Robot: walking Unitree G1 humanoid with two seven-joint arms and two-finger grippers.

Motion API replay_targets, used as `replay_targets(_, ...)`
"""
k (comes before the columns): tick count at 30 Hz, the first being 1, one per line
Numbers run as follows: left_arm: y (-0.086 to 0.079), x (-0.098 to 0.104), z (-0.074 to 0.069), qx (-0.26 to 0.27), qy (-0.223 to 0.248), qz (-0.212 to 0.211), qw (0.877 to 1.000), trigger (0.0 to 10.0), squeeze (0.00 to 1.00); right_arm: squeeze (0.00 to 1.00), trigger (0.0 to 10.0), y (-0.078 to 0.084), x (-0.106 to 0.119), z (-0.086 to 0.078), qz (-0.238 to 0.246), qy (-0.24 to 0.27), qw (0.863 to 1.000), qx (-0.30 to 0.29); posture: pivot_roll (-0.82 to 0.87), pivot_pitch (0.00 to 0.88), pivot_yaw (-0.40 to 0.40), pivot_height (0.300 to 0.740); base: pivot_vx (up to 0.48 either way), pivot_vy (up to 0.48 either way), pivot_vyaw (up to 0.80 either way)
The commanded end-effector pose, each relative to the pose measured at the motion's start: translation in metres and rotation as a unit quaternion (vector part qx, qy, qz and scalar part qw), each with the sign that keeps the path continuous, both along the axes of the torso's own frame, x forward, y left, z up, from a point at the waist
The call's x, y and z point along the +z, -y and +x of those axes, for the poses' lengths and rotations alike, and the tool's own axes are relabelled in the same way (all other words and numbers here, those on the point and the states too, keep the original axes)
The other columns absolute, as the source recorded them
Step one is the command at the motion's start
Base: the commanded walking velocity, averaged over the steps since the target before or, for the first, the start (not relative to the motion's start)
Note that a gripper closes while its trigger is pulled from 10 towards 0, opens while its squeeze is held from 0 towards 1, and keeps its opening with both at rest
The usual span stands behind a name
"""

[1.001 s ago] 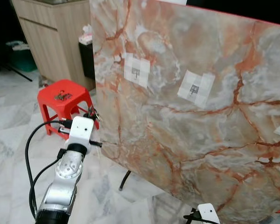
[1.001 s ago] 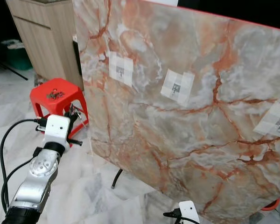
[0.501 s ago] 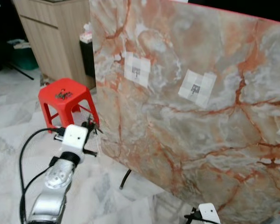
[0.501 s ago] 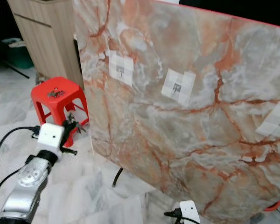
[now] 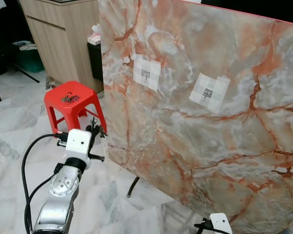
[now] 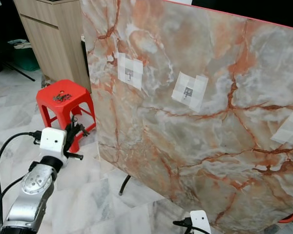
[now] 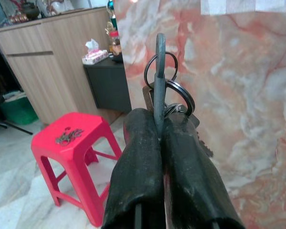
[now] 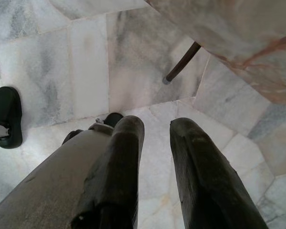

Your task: Hang keys on a hook

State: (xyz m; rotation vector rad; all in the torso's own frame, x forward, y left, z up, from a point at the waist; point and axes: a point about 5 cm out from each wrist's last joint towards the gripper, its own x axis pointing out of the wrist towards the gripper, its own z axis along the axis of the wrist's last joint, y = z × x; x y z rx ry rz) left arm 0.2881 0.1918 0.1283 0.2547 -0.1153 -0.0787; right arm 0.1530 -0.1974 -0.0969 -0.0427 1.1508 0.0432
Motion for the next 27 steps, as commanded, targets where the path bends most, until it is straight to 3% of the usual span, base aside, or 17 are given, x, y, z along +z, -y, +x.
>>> replay_targets(1, 0.005, 0.002, 0.003, -0.006, 0.002, 0.012, 1.000, 10.0, 0.00, 0.00, 10.0, 0.001, 0.000, 0.000, -0.001, 0.005, 1.000, -0.008, 0.03, 0.000, -0.085, 0.740, 0.000, 0.000, 0.00)
replay_targets(15, 0.020, 0.002, 0.004, -0.025, 0.008, 0.004, 1.000, 10.0, 0.00, 0.00, 10.0, 0.001, 0.000, -0.001, -0.001, 0.004, 1.000, -0.011, 0.03, 0.000, -0.083, 0.740, 0.306, 0.000, 0.00)
replay_targets(27, 0.022, 0.004, 0.004, -0.029, 0.012, 0.002, 1.000, 10.0, 0.00, 0.00, 10.0, 0.001, 0.000, 0.000, 0.000, 0.005, 1.000, -0.011, 0.04, 0.000, -0.088, 0.740, 0.383, 0.000, 0.00)
